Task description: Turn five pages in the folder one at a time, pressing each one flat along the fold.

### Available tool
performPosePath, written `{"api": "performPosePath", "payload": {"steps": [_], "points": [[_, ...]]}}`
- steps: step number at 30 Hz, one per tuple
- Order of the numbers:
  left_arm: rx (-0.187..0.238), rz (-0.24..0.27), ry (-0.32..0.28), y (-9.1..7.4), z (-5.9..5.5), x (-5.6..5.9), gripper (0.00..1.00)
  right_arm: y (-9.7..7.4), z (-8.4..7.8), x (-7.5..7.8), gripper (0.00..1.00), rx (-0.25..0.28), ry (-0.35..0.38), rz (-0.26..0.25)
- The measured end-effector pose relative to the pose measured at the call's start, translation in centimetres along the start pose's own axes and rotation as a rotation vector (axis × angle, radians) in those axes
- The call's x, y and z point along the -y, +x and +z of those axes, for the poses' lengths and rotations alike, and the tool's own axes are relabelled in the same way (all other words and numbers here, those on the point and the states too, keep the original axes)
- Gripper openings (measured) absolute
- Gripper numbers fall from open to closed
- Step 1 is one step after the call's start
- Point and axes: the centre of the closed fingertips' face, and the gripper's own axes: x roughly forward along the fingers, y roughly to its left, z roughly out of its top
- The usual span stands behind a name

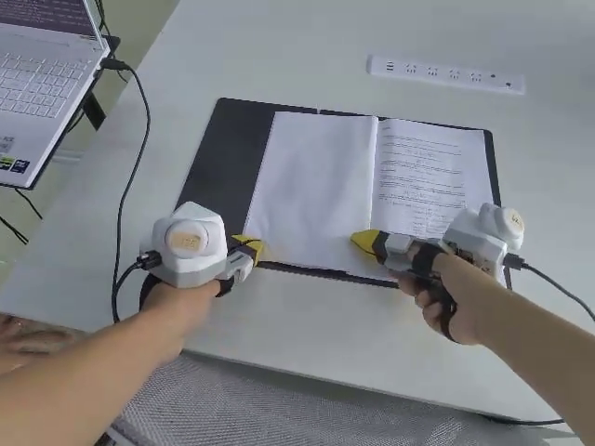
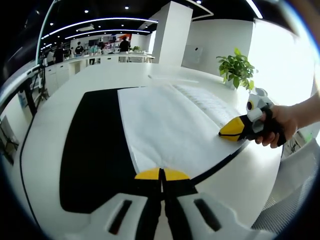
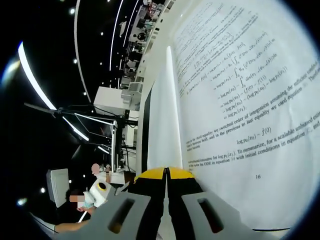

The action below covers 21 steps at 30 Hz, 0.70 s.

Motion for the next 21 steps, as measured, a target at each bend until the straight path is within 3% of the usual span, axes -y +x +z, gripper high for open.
{"api": "performPosePath", "payload": {"steps": [6, 9, 11, 13, 19, 21], "points": [[0.003, 0.002, -0.001, 0.0, 0.0, -0.1, 0.0, -1.0, -3.0, 0.2, 0.0, -0.048, 0.029, 0.004], [0.006, 0.004, -0.009, 0.0, 0.0, -0.2, 0.0, -1.7, -5.5, 0.2, 0.0, -0.131, 0.017, -0.006], [0.002, 0.006, -0.014, 0.1, 0.0, -0.1, 0.0, -2.1, -5.8, -0.3, 0.0, -0.125, 0.023, 0.021], [-0.015, 0.011, -0.028, 0.1, 0.1, -0.1, 0.0, -3.4, -6.4, -1.9, 0.0, -0.1, 0.011, 0.063], [-0.034, -0.008, -0.078, -1.3, 0.5, 0.5, 0.0, -7.3, -4.6, -3.9, 0.0, -0.011, -0.115, 0.093], [-0.032, -0.017, -0.088, -2.1, 0.7, 0.9, 0.05, -8.6, -3.8, -3.9, 0.02, 0.027, -0.153, 0.078]]}}
